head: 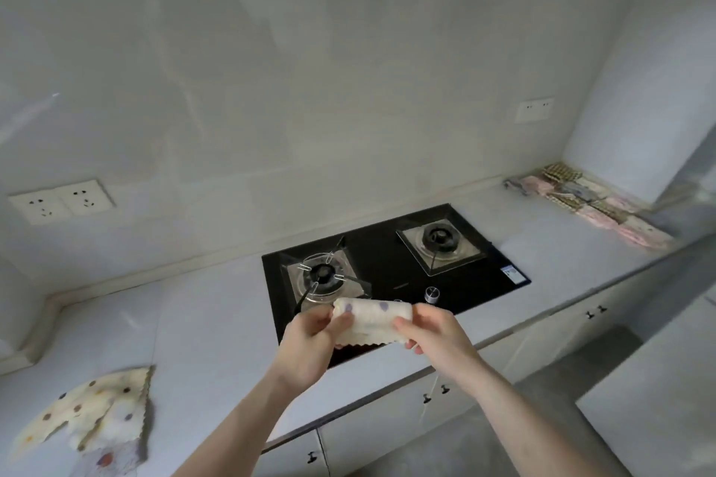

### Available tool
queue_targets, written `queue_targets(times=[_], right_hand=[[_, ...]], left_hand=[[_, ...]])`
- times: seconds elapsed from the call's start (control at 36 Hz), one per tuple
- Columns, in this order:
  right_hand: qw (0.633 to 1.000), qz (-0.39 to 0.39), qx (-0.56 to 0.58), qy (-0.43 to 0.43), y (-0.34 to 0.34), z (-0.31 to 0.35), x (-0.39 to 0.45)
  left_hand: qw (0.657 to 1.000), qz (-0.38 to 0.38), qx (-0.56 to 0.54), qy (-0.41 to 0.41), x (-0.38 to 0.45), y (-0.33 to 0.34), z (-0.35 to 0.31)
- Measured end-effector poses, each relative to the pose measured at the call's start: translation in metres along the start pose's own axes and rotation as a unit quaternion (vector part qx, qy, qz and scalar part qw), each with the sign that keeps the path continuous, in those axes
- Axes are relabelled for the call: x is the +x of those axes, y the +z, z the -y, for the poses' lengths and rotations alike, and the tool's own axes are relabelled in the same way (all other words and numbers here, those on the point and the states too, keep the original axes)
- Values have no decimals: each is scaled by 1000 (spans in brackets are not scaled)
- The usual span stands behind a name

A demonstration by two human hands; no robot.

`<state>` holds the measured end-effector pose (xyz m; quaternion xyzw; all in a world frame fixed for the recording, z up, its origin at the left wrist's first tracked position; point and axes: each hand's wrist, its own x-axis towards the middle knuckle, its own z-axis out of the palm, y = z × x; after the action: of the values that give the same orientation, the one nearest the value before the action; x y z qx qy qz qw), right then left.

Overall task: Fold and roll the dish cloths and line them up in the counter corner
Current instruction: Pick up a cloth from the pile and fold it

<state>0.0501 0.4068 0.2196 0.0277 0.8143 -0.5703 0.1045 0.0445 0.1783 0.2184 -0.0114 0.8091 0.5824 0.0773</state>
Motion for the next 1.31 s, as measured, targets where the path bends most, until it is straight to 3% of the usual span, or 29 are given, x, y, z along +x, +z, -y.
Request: queue_targets(times=[0.14,0.25,0.47,0.72,1.0,1.31], right_hand=[[1000,-20,-11,-1,-79,-21,13],[999,-42,-12,7,-153,-39,23],[999,-39,-19,33,-280,-75,49],[998,-33,-13,50,-366,-106,89],[992,-76,-7,105,-441,-135,160],[967,-177,18,183,-532,-170,227]], left_hand=[[1000,21,-13,-7,40,67,-34],[995,36,-94,-15,69,136,-69],[995,29,-97,-19,118,250,-107],[999,29,43,-7,184,325,-135],[978,42,194,63,288,400,-166],[968,143,202,33,410,496,-207]])
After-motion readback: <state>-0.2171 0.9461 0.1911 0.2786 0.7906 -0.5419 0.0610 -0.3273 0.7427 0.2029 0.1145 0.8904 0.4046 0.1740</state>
